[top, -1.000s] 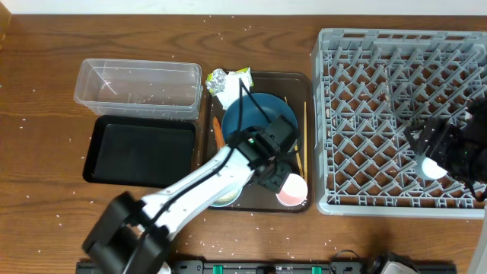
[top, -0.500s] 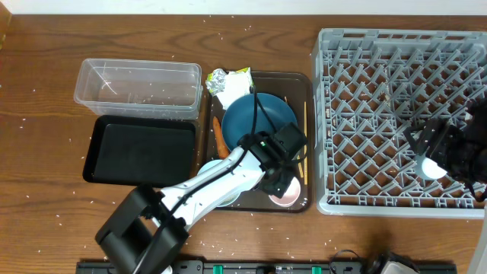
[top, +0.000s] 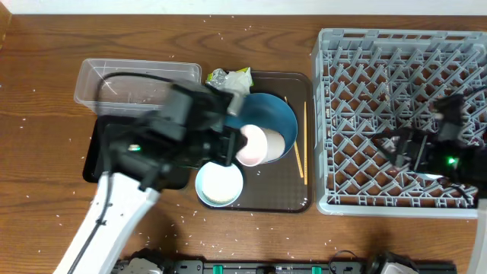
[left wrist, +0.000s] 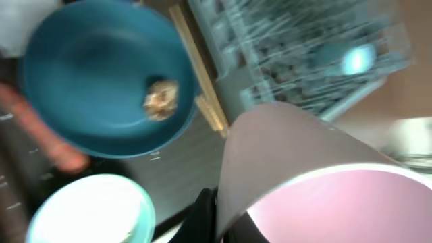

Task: Sort waste into correct bins and load items into the dishwasher rack
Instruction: 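Grasp the pink cup with the left gripper and lift it, then hand the pink cup from the left gripper to the right gripper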

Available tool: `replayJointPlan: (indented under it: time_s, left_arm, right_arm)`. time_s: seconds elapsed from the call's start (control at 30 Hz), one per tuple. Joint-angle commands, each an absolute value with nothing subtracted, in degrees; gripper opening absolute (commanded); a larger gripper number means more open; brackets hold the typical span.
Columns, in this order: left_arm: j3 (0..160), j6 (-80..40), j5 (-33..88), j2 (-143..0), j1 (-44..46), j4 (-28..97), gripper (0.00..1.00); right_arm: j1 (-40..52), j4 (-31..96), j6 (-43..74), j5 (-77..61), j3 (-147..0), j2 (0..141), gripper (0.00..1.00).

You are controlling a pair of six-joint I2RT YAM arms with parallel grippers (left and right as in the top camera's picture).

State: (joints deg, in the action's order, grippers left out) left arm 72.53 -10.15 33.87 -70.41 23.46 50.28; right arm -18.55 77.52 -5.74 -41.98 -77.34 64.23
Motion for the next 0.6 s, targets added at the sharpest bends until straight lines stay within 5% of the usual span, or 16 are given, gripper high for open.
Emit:
replayJointPlan:
  time_s: [0.0,0.27,0.57]
  left_arm:
    - [72.75,-5.87,58.06,-71.02,18.37,50.3,0.06]
    - [72.66,-4.73,78.56,-71.75,16.36,45.91,0.06]
    - [72.66,-4.78,82.28,-71.75,16.36,44.42,0.06]
  right_arm:
    - [-13.19,75.94,-12.75,-56.99,-77.95,62.46,0.79]
    - [6.02,66.0,-12.93,-61.06,-77.93,62.15,0.78]
    - [20.93,54.81,-12.86,-59.31,-77.93,62.37,0.77]
